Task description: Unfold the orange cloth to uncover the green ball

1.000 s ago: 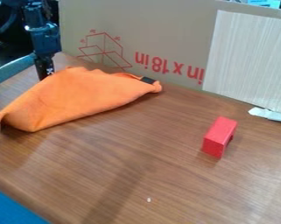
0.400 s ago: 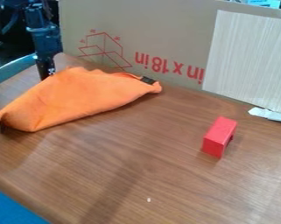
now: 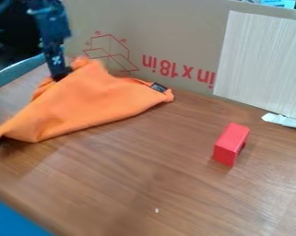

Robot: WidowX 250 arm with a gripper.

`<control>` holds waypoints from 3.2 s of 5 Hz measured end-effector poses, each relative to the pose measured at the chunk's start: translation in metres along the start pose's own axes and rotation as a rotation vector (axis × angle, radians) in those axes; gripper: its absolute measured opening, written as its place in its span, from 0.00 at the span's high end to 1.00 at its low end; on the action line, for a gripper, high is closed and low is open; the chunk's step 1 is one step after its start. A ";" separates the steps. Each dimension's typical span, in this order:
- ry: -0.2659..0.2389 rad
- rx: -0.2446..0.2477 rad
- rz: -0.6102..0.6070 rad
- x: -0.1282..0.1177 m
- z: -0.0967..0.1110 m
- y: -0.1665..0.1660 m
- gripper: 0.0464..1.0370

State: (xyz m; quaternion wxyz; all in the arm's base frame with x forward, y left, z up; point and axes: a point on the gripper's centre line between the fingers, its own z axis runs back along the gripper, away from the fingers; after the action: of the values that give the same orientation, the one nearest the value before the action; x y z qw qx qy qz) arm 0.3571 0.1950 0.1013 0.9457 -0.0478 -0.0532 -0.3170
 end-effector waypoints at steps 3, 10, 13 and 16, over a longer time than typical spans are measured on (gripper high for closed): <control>0.044 -0.001 -0.199 0.031 -0.008 -0.069 1.00; 0.179 -0.215 -0.357 0.009 -0.026 -0.200 1.00; 0.193 -0.255 -0.450 -0.010 -0.016 -0.226 1.00; 0.225 -0.304 -0.508 -0.029 -0.011 -0.243 1.00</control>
State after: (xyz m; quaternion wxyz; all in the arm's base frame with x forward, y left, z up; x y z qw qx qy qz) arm 0.1885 0.0177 0.1002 0.8182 -0.1383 0.0894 -0.5509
